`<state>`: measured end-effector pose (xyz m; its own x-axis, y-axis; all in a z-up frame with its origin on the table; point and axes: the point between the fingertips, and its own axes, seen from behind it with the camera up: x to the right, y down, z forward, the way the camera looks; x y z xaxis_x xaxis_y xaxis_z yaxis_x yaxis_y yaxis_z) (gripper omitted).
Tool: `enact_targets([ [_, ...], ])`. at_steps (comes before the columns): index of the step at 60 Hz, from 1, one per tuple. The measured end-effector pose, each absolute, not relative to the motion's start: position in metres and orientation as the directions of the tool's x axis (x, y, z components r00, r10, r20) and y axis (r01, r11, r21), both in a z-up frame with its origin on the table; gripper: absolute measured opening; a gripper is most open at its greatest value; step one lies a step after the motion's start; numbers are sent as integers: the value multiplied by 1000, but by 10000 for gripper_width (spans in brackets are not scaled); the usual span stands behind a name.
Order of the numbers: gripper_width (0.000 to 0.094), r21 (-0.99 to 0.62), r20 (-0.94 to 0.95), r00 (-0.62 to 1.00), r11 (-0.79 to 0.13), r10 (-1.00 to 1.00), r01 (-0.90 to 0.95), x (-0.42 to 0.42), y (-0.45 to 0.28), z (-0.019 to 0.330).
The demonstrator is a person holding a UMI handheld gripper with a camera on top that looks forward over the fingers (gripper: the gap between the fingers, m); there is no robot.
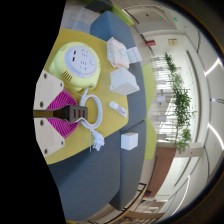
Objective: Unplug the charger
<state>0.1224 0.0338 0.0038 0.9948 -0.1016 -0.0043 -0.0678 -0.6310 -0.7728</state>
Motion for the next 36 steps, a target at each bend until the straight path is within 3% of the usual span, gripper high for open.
enact_targets([
  [17, 208, -725, 19, 999, -688, -48, -19, 122, 44, -13],
  [22, 411, -715, 23, 997, -698, -72, -34, 128, 40, -15],
  [23, 515, -719, 24, 997, -694, -75, -35, 129, 44, -16],
  [24, 542, -722, 25, 996, -691, -81, -38, 131, 44, -15],
  [28, 833, -719, 27, 995, -693, -98, -49, 134, 39, -12],
  [29, 862, -721, 27, 995, -692, -97, -48, 134, 35, -9],
  [32, 819, -723, 21, 997, -690, -75, -37, 130, 28, -1],
  [36, 829, -726, 19, 998, -687, -53, -22, 125, 13, 14],
])
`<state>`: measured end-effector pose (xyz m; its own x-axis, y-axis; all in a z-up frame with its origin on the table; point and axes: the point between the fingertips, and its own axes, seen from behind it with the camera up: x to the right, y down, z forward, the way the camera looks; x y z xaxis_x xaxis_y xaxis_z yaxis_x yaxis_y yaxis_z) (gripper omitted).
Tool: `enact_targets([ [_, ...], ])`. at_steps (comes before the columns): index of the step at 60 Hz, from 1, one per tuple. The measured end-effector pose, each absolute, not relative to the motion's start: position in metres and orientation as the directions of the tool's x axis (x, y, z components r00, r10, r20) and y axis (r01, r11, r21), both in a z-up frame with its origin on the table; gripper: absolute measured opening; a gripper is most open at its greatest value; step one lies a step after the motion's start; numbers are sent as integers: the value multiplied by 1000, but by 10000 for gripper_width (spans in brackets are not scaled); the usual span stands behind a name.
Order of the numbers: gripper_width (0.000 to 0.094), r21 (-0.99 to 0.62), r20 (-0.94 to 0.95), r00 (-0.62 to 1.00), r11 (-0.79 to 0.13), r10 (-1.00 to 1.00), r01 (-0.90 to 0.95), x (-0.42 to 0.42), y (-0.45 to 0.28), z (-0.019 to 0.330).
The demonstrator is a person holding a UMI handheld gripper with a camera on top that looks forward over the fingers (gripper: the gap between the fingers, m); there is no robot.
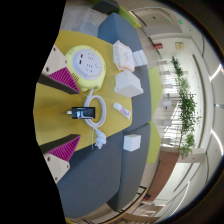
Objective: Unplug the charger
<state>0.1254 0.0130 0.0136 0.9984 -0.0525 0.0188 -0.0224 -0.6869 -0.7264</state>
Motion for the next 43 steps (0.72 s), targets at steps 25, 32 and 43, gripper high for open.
enact_targets([
  [25, 839, -804, 22, 1000, -594, 10, 23, 87, -130, 115],
  [32, 847, -816, 64, 997, -573, 35, 72, 79, -152, 123],
  [43, 851, -832, 49, 999, -552, 14, 49, 87, -156, 119],
])
